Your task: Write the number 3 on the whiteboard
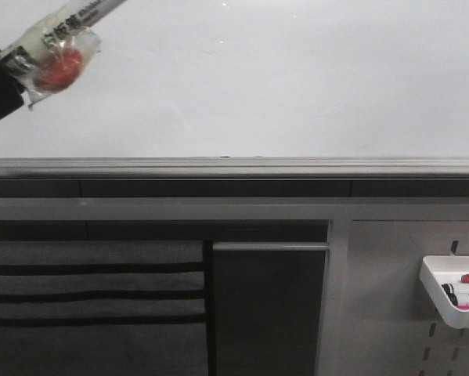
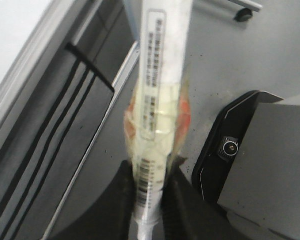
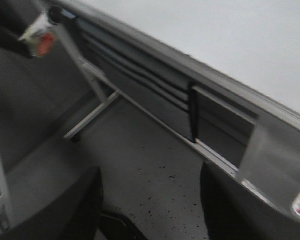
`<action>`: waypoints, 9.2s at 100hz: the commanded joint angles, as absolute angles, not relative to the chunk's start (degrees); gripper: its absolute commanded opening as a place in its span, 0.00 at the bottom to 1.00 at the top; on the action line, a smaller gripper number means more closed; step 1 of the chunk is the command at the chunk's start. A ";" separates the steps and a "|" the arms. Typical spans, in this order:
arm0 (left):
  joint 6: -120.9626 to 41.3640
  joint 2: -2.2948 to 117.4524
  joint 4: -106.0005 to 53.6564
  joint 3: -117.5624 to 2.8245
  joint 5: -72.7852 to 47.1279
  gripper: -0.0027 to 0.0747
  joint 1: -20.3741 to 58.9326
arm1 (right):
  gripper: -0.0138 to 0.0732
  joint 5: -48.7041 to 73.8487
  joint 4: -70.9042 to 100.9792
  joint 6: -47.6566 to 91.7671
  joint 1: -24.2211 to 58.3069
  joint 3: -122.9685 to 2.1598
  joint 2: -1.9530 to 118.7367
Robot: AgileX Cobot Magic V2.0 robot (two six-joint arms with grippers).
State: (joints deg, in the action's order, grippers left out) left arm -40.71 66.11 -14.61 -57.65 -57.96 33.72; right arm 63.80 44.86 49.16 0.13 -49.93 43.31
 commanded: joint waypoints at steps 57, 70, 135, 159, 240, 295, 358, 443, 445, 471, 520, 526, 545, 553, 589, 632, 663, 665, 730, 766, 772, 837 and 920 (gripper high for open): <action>-44.68 68.08 -17.12 -64.05 -58.38 0.01 46.90 | 0.60 59.49 40.41 61.60 31.75 -65.15 66.68; -44.68 68.08 -17.12 -64.05 -58.60 0.01 46.90 | 0.60 57.51 39.92 61.60 36.07 -67.59 70.48; -44.68 68.08 -17.12 -64.05 -58.60 0.01 46.90 | 0.47 56.71 40.55 61.49 37.88 -70.55 74.31; -44.68 68.08 -17.12 -64.05 -58.60 0.01 46.90 | 0.47 56.71 41.73 61.49 37.88 -70.55 74.31; -44.68 68.08 -17.12 -64.05 -58.28 0.01 46.90 | 0.41 58.08 42.86 61.49 37.94 -70.55 75.41; -44.68 67.88 -17.12 -64.05 -57.38 0.24 46.90 | 0.16 58.08 43.37 61.49 37.94 -70.55 75.41; -28.38 52.87 -13.12 -61.97 -49.78 0.60 28.72 | 0.16 51.59 20.37 31.52 27.89 -67.10 60.27; -23.42 42.10 -13.98 -47.07 -35.49 0.60 19.17 | 0.16 39.95 30.36 28.19 16.64 -52.44 55.21; -23.42 42.10 -13.98 -47.07 -35.49 0.60 19.17 | 0.16 40.36 30.65 28.19 16.64 -53.40 56.18; -23.42 42.10 -13.98 -47.07 -35.49 0.60 19.17 | 0.16 50.55 31.36 26.67 17.37 -70.66 70.70; -23.42 42.10 -13.98 -47.07 -35.49 0.60 19.17 | 0.16 31.97 18.27 17.77 26.03 -77.39 83.71; -23.42 42.10 -13.98 -47.07 -35.49 0.60 19.17 | 0.16 30.94 18.27 17.77 25.66 -77.39 84.70; -23.42 42.10 -13.98 -47.07 -35.49 0.60 19.17 | 0.16 28.08 17.82 17.77 25.25 -77.39 87.80; -23.42 42.10 -13.98 -47.07 -35.49 0.60 19.17 | 0.16 28.61 15.88 17.77 24.48 -77.51 88.48; -23.42 42.10 -13.98 -47.07 -35.49 0.60 19.17 | 0.16 35.73 16.58 15.78 23.29 -75.64 87.99; -23.42 42.10 -13.98 -47.07 -35.49 0.60 19.17 | 0.16 41.31 16.98 14.49 22.74 -75.08 87.39; -23.42 42.10 -13.98 -47.07 -35.37 0.60 19.17 | 0.16 40.71 20.35 17.39 30.27 -82.04 87.91; -23.42 42.10 -13.98 -47.07 -35.37 0.60 19.17 | 0.16 41.48 20.35 18.22 30.85 -81.85 86.54; -23.42 42.10 -16.35 -47.07 -35.37 0.60 19.17 | 0.16 36.19 18.44 42.90 37.53 -56.80 54.20; -36.64 46.69 -24.01 -47.62 -38.81 0.60 23.50 | 0.16 36.62 18.44 49.97 38.54 -56.72 56.15; -39.28 48.65 -25.11 -48.87 -39.37 0.60 26.02 | 0.16 36.59 18.44 50.93 39.00 -56.72 56.81; -52.41 72.17 -24.26 -64.16 -39.50 0.60 45.32 | 0.16 37.16 18.44 51.04 39.59 -56.72 59.68; -56.74 77.91 -22.79 -69.44 -41.63 0.12 47.69 | 0.16 37.87 18.44 51.04 39.59 -56.72 59.68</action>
State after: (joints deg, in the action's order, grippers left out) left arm -57.14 79.61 -21.31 -67.49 -44.07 47.40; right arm 40.64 17.83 50.43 39.51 -55.25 60.26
